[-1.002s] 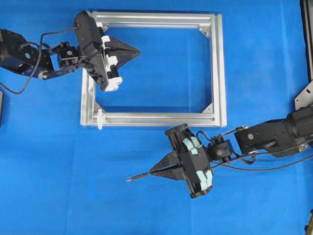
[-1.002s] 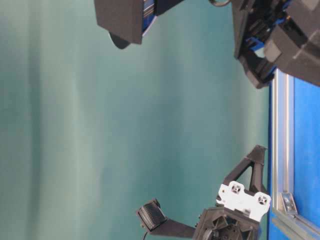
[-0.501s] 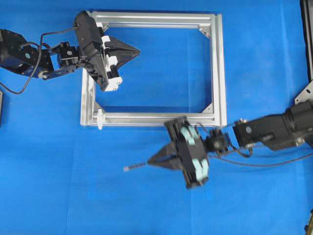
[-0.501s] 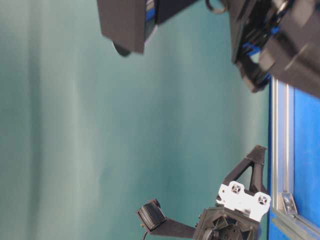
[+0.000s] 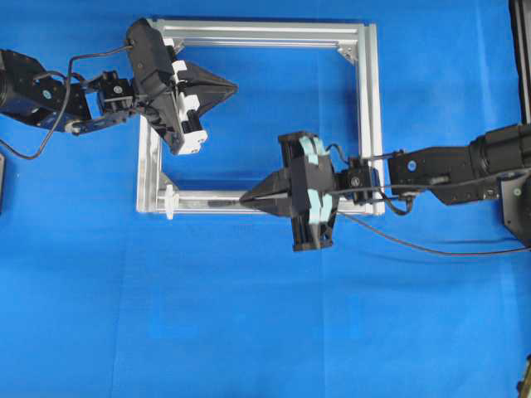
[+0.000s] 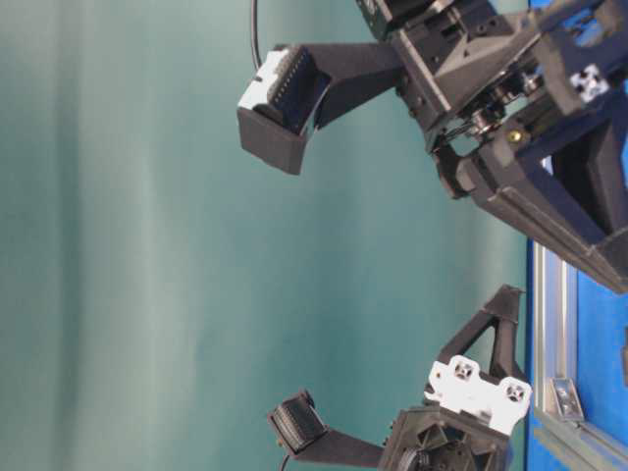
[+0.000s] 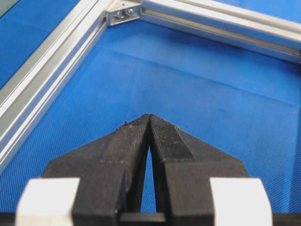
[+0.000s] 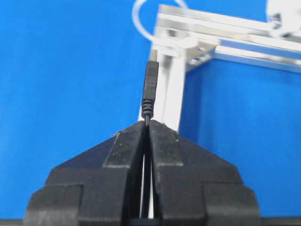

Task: Insert the wire through the string loop located on the left side.
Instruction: 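Move the right gripper left, pushing the plug through the white zip-tie loop, then move the left gripper out left and open it beyond the loop, then close the left gripper on the USB plug past the loop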

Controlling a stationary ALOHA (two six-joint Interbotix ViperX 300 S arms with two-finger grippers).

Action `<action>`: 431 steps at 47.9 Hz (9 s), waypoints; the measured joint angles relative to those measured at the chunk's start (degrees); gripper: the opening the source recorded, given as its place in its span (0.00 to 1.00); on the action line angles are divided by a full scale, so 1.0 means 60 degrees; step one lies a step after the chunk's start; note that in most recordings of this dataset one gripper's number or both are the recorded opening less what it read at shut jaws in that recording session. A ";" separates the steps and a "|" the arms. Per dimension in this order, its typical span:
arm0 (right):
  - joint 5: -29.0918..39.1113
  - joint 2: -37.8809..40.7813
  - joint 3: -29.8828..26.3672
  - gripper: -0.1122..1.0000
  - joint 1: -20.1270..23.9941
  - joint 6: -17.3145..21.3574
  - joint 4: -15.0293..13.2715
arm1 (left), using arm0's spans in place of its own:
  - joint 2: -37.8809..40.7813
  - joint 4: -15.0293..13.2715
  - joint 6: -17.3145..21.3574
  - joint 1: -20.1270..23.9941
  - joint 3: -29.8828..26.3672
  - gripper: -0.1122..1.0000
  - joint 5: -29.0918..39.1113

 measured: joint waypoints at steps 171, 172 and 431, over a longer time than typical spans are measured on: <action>0.0278 0.2021 -0.2651 0.11 0.0073 0.0029 0.0000 | 0.0000 0.0000 0.0029 0.0000 0.0000 0.10 0.0000; 0.0278 0.2065 -0.2710 0.11 0.0073 0.0029 0.0000 | 0.0000 0.0000 0.0029 0.0000 0.0000 0.10 -0.0015; 0.0498 0.2461 -0.3354 0.11 0.0073 0.0029 0.0000 | -0.2271 0.0044 -0.0278 -0.3750 0.3457 0.87 0.0483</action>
